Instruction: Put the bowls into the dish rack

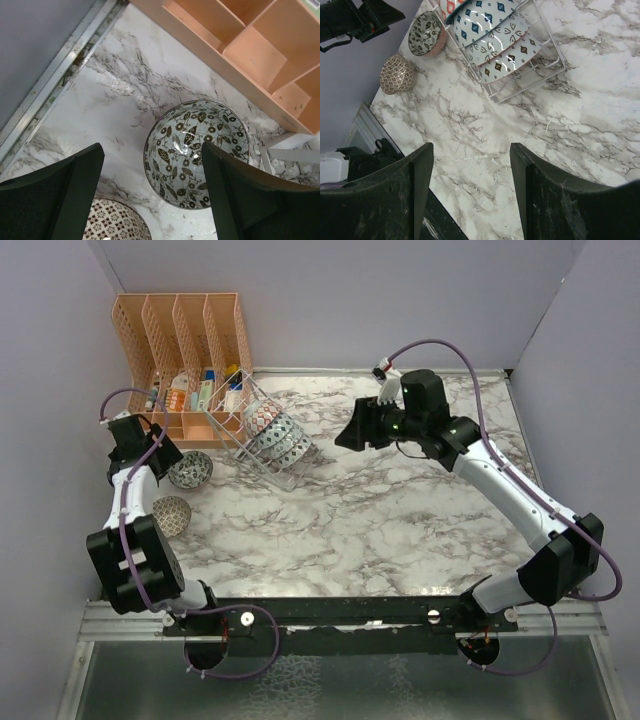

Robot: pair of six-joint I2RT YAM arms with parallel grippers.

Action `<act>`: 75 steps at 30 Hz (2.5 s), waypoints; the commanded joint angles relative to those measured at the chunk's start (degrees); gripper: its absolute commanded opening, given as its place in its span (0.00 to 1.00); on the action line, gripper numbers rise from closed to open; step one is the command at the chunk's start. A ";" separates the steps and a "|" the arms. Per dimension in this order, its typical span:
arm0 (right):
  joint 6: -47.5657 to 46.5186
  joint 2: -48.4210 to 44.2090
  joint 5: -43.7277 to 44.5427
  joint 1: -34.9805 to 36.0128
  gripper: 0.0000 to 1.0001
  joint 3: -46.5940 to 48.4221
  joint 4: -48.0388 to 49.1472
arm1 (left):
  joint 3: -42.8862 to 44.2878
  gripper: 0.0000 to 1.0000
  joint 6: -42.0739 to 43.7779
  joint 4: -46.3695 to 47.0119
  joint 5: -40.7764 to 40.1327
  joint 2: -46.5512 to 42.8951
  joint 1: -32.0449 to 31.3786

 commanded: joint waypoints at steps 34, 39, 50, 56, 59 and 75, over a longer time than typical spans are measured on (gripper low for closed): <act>0.42 1.24 -2.62 -4.70 0.62 -0.70 -0.64 | 0.66 0.23 13.07 4.70 14.38 14.59 1.72; -0.51 1.11 -4.40 -4.71 0.61 -0.36 -0.01 | 1.20 0.00 12.15 4.22 15.14 14.23 1.72; -7.87 0.58 -13.02 -4.66 0.59 2.57 2.19 | 7.88 0.00 12.02 -6.20 18.80 5.60 1.72; -9.49 0.25 -16.36 -2.06 0.58 4.19 3.95 | 9.17 0.00 10.19 -13.10 22.58 -0.56 1.72; -10.90 0.01 -15.87 0.12 0.58 5.52 4.44 | 8.81 0.00 9.61 -16.41 24.05 -4.52 1.64; -21.78 5.38 -6.65 20.97 0.57 15.99 2.95 | 4.33 0.00 8.25 -28.37 30.25 -14.70 -8.32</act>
